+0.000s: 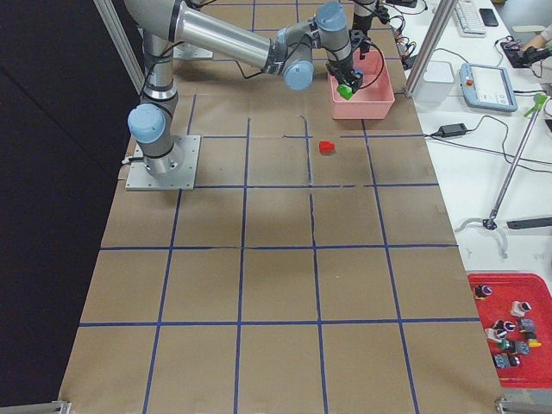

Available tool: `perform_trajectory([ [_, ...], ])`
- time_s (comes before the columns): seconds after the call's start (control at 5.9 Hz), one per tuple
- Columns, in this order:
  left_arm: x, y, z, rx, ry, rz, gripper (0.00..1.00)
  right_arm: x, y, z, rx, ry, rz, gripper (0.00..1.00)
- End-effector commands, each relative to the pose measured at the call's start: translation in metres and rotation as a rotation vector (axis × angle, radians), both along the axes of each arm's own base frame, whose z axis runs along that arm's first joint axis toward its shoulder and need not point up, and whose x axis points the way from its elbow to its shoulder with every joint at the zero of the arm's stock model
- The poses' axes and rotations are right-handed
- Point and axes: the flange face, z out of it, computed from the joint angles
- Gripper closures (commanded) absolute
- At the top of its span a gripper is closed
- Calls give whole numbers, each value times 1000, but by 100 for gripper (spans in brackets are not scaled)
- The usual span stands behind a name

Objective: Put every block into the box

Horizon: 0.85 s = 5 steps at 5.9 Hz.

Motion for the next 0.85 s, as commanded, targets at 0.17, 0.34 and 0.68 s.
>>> perform_trajectory([
  [0.17,75,35,119,-12,-12,50,1,93,-30,15,3,-143,-40,99],
  [0.34,142,38,139,4,-28,-4,1,133,-65,-12,17,-153,-5,98],
  [0.68,233,39,124,42,-43,-78,1,167,-86,-25,12,-163,7,37],
])
